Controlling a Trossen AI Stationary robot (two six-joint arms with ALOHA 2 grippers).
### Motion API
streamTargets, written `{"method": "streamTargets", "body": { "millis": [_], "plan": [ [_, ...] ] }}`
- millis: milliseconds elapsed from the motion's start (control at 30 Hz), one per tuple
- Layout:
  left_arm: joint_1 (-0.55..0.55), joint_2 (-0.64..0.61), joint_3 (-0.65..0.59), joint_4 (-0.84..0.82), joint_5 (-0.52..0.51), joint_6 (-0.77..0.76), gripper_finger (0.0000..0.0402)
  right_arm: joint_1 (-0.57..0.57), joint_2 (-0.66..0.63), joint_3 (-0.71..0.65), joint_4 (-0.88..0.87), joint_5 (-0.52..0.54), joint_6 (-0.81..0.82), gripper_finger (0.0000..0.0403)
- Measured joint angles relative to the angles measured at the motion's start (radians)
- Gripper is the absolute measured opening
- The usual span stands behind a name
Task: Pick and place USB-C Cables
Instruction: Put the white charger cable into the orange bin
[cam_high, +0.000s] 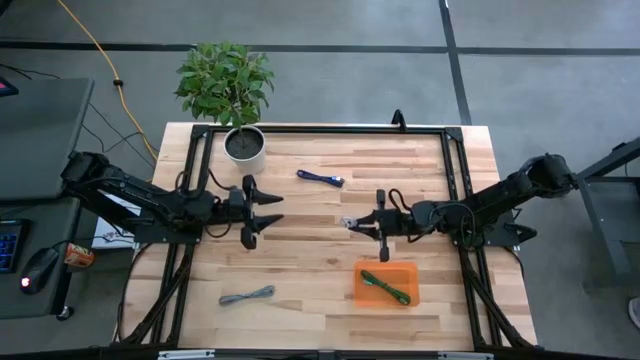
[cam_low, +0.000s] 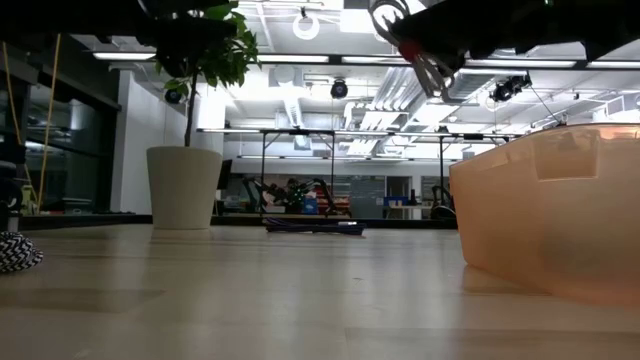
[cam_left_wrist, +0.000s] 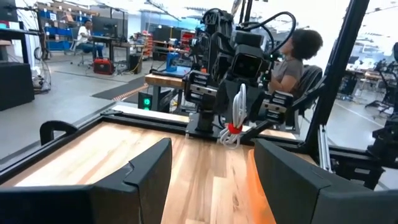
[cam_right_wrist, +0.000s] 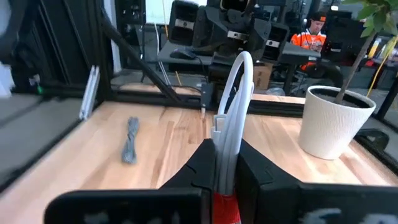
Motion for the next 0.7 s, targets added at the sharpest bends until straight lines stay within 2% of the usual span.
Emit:
{"method": "streamTargets", "body": {
  "millis": [67, 133, 200, 367, 467, 600, 700],
  "plan": [
    [0.0, 0.0, 0.0, 0.014, 0.0, -0.001, 0.0209, 0.008, 0.0, 0.038, -0.03, 0.001, 0.031, 0.0016],
    [0.0, 0.0, 0.0, 0.016, 0.0, -0.004, 0.0209, 0.028, 0.0, 0.104, -0.142, 0.002, 0.061, 0.0016],
    [0.0, 0.0, 0.0, 0.015, 0.0, -0.003, 0.0209, 0.064, 0.001, 0.198, -0.343, 0.006, 0.096, 0.0015],
    [0.0, 0.0, 0.0, 0.014, 0.0, -0.026, 0.0209, 0.193, 0.061, 0.457, -0.887, 0.152, 0.256, 0.0015],
    [0.0, 0.0, 0.0, 0.014, 0.0, -0.028, 0.0209, 0.267, 0.128, 0.575, -1.123, 0.16, 0.402, 0.0015],
    [0.0, 0.0, 0.0, 0.014, 0.0, -0.027, 0.0209, 0.353, 0.226, 0.649, -1.28, 0.16, 0.533, 0.0015],
    [0.0, 0.0, 0.0, 0.013, 0.0, -0.029, 0.0209, 0.396, 0.281, 0.651, -1.295, 0.16, 0.601, 0.0015]
  ]
}}
